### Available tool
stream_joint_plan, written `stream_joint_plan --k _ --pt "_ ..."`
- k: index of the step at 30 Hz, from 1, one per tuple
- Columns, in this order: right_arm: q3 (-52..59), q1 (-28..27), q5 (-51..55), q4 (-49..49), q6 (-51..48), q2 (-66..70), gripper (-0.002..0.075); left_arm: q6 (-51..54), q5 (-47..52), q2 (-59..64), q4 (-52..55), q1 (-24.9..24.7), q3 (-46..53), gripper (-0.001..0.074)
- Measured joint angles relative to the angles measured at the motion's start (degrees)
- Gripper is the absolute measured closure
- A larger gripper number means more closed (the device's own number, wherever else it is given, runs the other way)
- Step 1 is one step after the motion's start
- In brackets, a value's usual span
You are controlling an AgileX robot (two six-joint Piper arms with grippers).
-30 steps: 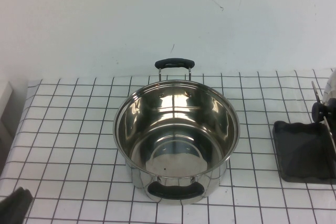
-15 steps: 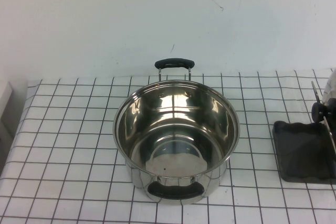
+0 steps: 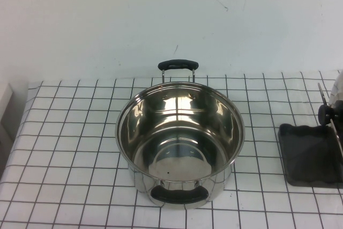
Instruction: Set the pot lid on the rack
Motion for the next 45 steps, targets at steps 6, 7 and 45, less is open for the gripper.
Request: stream_joint_plan --k 6,7,45 --pt "4.7 0.0 1.1 -23.8 19.5 -2.5 0.0727 0.0 0.0 0.0 0.0 0.0 0.0 0.0736" --pt "5.8 0.0 1.8 -31.6 30.4 -3.0 0.0727 0.0 0.0 0.0 0.0 0.0 0.0 0.0736" --pt "14.5 4.5 20.3 -82.5 81.5 -9.7 0.0727 -0.2 -0.2 0.0 0.0 0.0 0.1 0.0736"
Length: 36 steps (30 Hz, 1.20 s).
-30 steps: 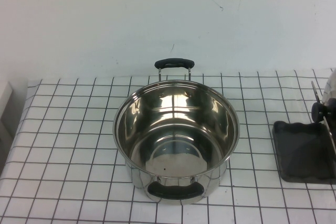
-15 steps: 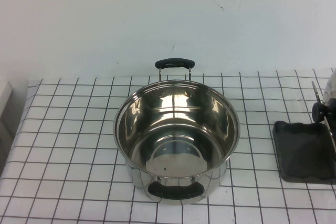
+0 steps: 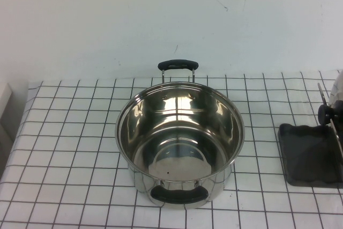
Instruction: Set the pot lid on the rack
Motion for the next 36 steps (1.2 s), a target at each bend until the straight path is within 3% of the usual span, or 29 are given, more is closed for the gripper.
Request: stream_joint_plan --k 5,15,36 --pt "0.0 -0.4 0.0 0.2 0.0 0.0 0.0727 -0.3 0.0 0.0 0.0 0.0 0.0 0.0736" --pt "0.0 -10.6 0.0 1.2 -0.4 0.0 0.0727 -0.3 0.0 0.0 0.0 0.0 0.0 0.0736" --pt "0.0 -10.8 0.0 3.7 2.0 0.0 0.0727 -0.1 0.0 0.0 0.0 0.0 0.0 0.0736"
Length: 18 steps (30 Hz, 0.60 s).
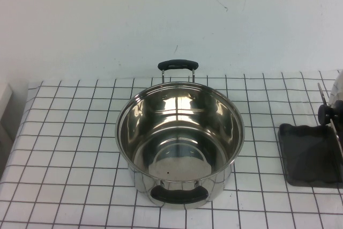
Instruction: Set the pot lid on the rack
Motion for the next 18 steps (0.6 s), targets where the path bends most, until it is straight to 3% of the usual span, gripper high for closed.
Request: stream_joint_plan --k 13,16,18 --pt "0.0 0.0 0.0 0.1 0.0 0.0 0.0728 -0.1 2.4 0.0 -0.7 0.0 0.1 0.0736" --pt "0.0 0.0 0.0 0.1 0.0 0.0 0.0728 4.5 11.4 0.0 -12.7 0.0 1.2 0.0736" --pt "0.0 0.0 0.0 0.2 -0.1 0.0 0.0728 18.3 19.2 0.0 -31.1 0.0 1.5 0.0736"
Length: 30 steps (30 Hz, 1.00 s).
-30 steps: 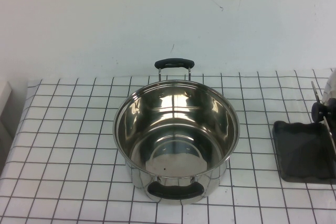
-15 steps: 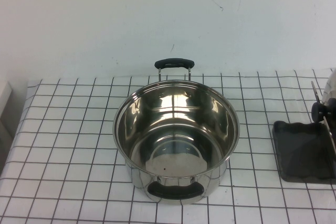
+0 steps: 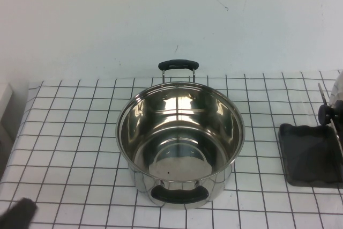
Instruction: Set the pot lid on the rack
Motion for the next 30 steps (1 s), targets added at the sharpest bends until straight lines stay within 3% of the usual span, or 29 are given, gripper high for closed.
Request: stream_joint_plan --k 3,6,8,13,21,30 --pt "0.0 0.0 0.0 0.0 0.0 0.0 0.0728 30.6 9.3 0.0 -31.2 0.0 0.0 0.0736" --pt "0.0 0.0 0.0 0.0 0.0 0.0 0.0728 59.1 17.7 -1.3 -49.8 0.0 0.0 0.0736" --pt "0.0 0.0 0.0 0.0 0.0 0.0 0.0728 69.1 22.9 -2.9 -57.0 0.1 0.0 0.0736" --pt "0.0 0.0 0.0 0.0 0.0 0.0 0.0728 73.7 39.0 -9.1 -64.0 3.6 0.1 0.0736" --pt "0.0 0.0 0.0 0.1 0.0 0.0 0.0728 77.4 39.9 -11.6 -67.5 13.6 0.1 0.0736" --pt "0.0 0.0 0.0 0.1 -0.1 0.0 0.0728 94.7 40.4 -11.6 -80.5 15.2 0.0 0.0737"
